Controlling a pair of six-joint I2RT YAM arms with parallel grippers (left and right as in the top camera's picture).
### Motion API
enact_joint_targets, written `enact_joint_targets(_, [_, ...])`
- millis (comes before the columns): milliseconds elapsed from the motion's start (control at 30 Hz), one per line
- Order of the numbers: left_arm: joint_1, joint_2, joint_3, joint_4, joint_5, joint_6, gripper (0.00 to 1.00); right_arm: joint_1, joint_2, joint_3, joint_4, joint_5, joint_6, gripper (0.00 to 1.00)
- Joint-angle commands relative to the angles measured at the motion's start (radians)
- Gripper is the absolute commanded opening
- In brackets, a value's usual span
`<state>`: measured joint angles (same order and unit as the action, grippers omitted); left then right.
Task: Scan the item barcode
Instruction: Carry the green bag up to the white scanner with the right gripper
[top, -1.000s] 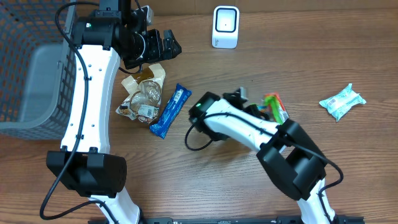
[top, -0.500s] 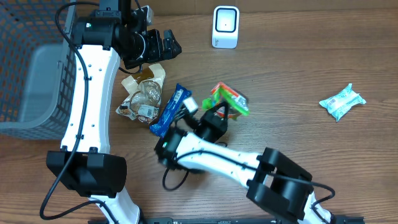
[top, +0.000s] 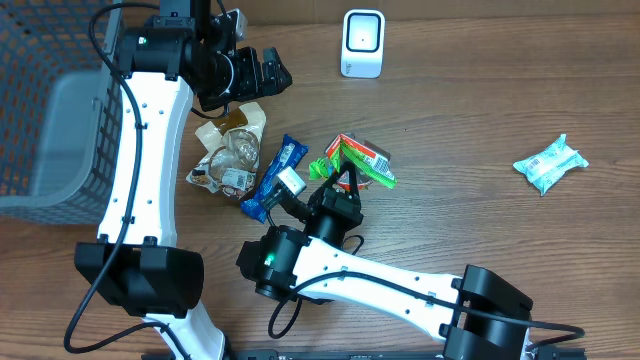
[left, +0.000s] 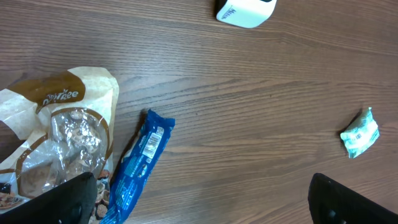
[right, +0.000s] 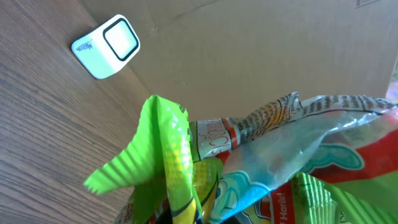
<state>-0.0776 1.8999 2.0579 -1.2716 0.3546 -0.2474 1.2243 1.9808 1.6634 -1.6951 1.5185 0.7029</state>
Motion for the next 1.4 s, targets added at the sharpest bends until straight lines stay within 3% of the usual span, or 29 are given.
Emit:
enact_joint_targets(0, [0.005,-0.015,0.010,0.000,-0.007,0.016,1.00,-0.002,-0.033,0.027,0.000,0.048,-0.005,0.04])
enact_joint_targets(367, [0.005,-0.015,0.010,0.000,-0.007,0.016,1.00,-0.005,-0.033,0.027,0.000,-0.012,0.052,0.04])
enact_joint_targets(567, [0.005,-0.015,0.010,0.000,-0.007,0.016,1.00,-0.070,-0.034,0.027,0.000,-0.201,0.212,0.04])
enact_joint_targets(767, [0.005,-0.015,0.010,0.000,-0.007,0.016,1.00,-0.166,-0.042,0.027,0.050,-0.354,0.205,0.04])
enact_joint_targets(1133, [0.005,-0.015,0.010,0.000,-0.007,0.016,1.00,-0.511,-0.127,0.027,0.419,-0.903,-0.146,0.04])
enact_joint_targets(1367, [0.005,-0.015,0.010,0.000,-0.007,0.016,1.00,-0.777,-0.133,0.027,0.635,-1.442,-0.362,0.04])
